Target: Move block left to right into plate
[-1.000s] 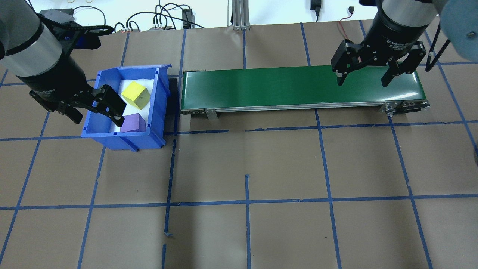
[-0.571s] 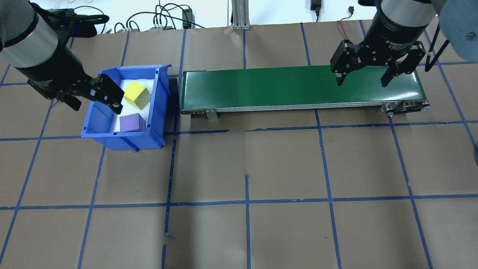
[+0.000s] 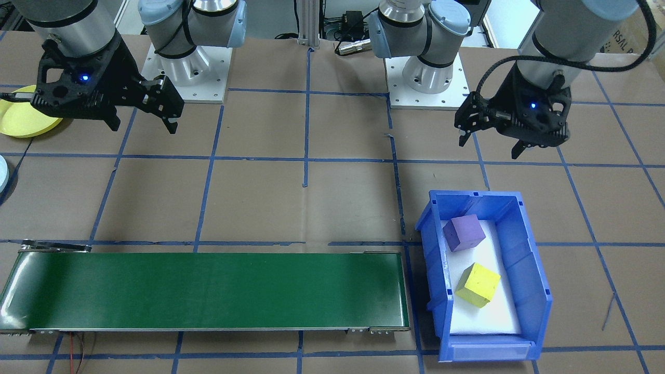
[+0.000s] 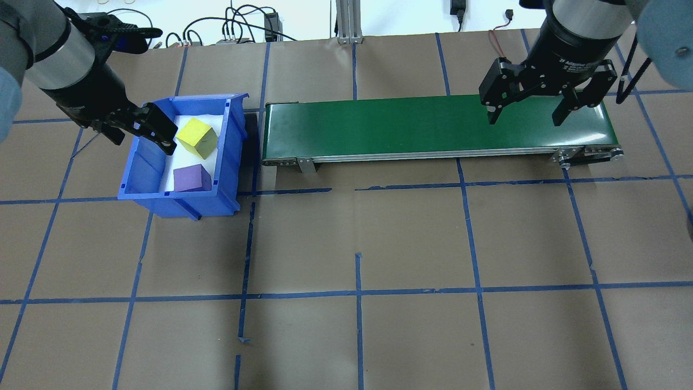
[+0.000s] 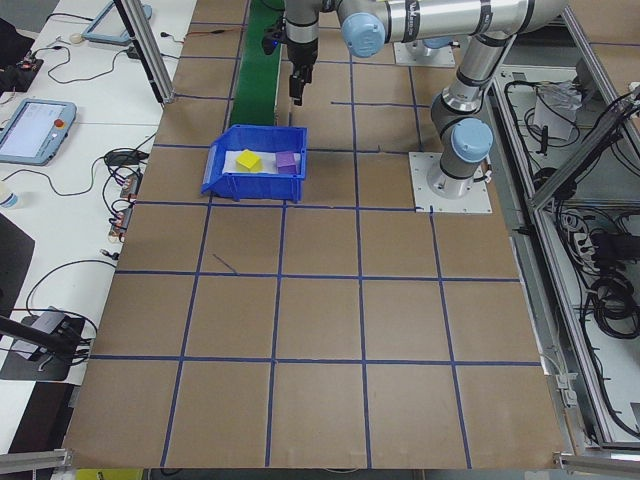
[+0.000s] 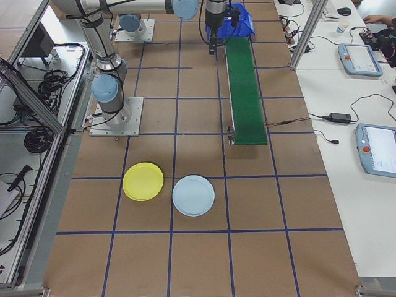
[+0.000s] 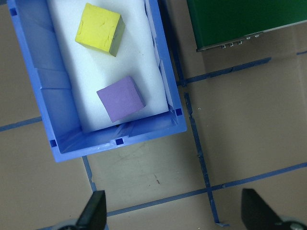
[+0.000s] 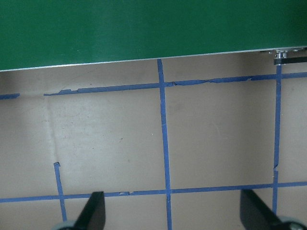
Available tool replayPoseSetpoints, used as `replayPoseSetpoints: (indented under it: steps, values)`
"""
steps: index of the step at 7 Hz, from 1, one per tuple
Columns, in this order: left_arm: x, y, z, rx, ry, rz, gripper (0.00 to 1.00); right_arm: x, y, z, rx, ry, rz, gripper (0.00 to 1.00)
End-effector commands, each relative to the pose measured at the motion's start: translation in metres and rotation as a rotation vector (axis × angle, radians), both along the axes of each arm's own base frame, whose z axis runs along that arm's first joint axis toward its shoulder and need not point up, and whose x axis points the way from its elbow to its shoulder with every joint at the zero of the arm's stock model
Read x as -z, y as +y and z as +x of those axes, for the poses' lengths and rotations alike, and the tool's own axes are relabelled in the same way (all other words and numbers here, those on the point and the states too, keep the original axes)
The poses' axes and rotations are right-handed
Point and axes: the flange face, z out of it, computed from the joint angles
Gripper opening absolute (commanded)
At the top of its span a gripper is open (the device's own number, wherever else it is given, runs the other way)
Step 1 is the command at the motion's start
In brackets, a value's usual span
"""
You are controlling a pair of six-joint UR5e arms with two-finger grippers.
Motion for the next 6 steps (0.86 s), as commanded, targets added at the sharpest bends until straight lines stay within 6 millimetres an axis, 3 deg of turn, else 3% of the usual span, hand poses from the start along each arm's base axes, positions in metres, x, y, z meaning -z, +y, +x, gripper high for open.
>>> replayPoseSetpoints:
  steps: [1,2,4,6]
  values:
    - [0.050,-0.045,0.021,0.008,0.002,-0.003,1.00,0.000,0.000,-0.001,0.002,0.003,-0.001,1.00]
    - [0.071,-0.066,0.025,0.012,-0.007,-0.045,1.00,0.000,0.000,-0.001,0.002,0.000,0.000,1.00]
    - [0.124,-0.090,0.031,0.000,0.004,0.009,1.00,-0.001,0.000,0.001,-0.001,-0.002,-0.001,1.00]
    - [0.163,-0.097,0.034,-0.004,0.010,0.070,1.00,-0.001,0.000,-0.001,0.002,-0.002,-0.001,1.00]
